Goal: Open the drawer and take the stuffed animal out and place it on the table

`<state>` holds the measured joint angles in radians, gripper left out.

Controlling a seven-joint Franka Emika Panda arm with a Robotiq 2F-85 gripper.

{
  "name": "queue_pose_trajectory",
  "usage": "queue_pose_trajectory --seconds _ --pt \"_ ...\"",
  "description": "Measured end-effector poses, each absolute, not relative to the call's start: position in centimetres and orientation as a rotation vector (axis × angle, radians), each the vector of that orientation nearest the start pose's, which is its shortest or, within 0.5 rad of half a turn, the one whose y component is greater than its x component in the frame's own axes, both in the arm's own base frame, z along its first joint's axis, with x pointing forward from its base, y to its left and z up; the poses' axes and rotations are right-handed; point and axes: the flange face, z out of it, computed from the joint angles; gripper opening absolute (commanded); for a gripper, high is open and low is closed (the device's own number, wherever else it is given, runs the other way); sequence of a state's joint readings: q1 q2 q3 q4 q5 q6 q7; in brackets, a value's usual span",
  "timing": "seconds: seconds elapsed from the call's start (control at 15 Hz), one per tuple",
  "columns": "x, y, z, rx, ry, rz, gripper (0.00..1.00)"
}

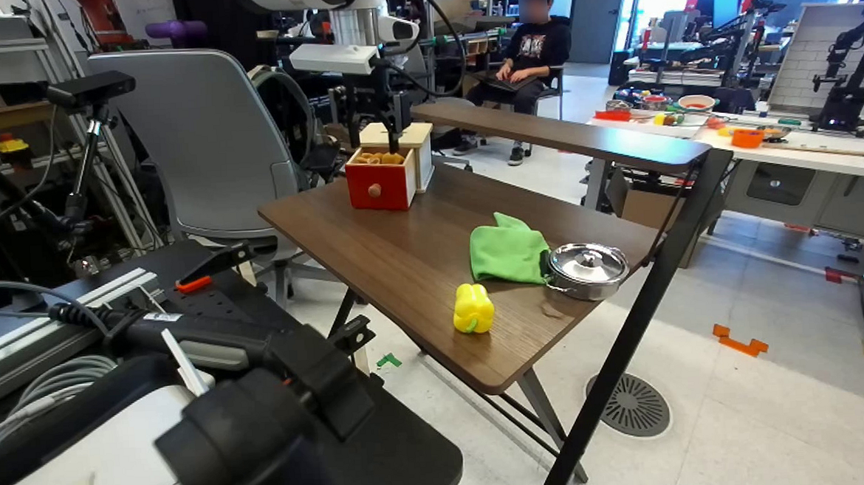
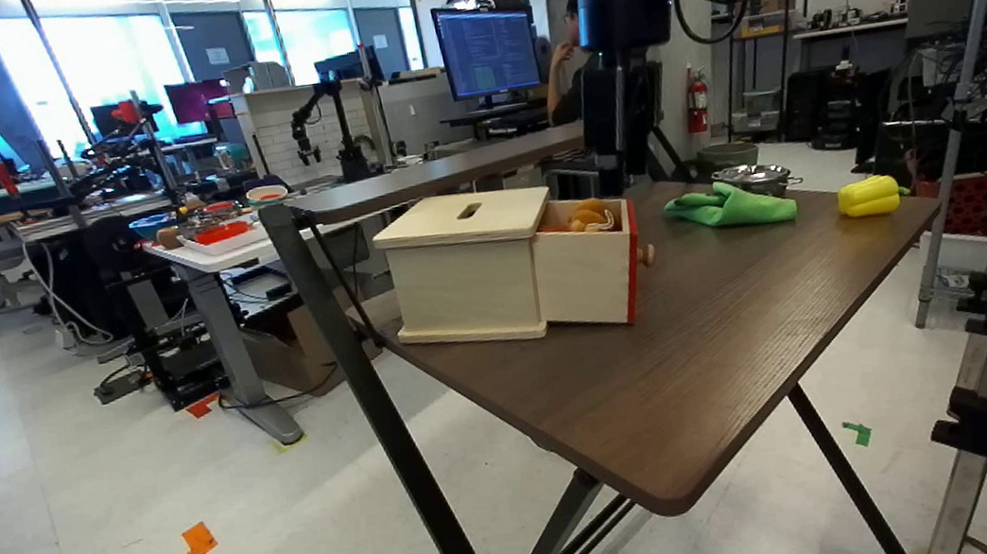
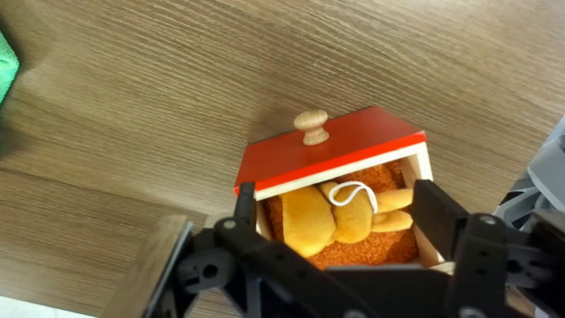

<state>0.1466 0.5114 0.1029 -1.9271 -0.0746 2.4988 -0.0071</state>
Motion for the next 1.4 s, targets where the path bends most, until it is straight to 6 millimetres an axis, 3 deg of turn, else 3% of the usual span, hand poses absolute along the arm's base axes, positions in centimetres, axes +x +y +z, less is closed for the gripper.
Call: queue_pose_trajectory --seconds 0.07,0.13,0.2,0.4,0.53,0.6,0.67,0.73,1.2,1.4 --pt "61.5 15.4 22.6 -3.094 -0.465 -0.099 0.49" --pt "61.7 15.4 22.4 -3.094 -0.462 -0.097 0.80" --pt "61.9 15.4 22.1 -3.094 -0.458 -0.095 0.88" --pt "62.6 15.5 21.3 -3.093 -0.449 -0.093 0.99" --pt "63.1 15.6 21.0 -3.092 -0.450 -0.097 1.00" --pt "63.3 15.7 20.9 -3.091 -0.452 -0.101 0.95" --pt "63.5 15.9 20.8 -3.091 -0.456 -0.104 0.75" --pt "63.6 16.1 20.7 -3.091 -0.461 -0.107 0.75" --pt "64.3 16.8 19.8 -3.097 -0.487 -0.111 0.20" --pt "64.5 16.9 19.7 -3.099 -0.489 -0.113 0.02"
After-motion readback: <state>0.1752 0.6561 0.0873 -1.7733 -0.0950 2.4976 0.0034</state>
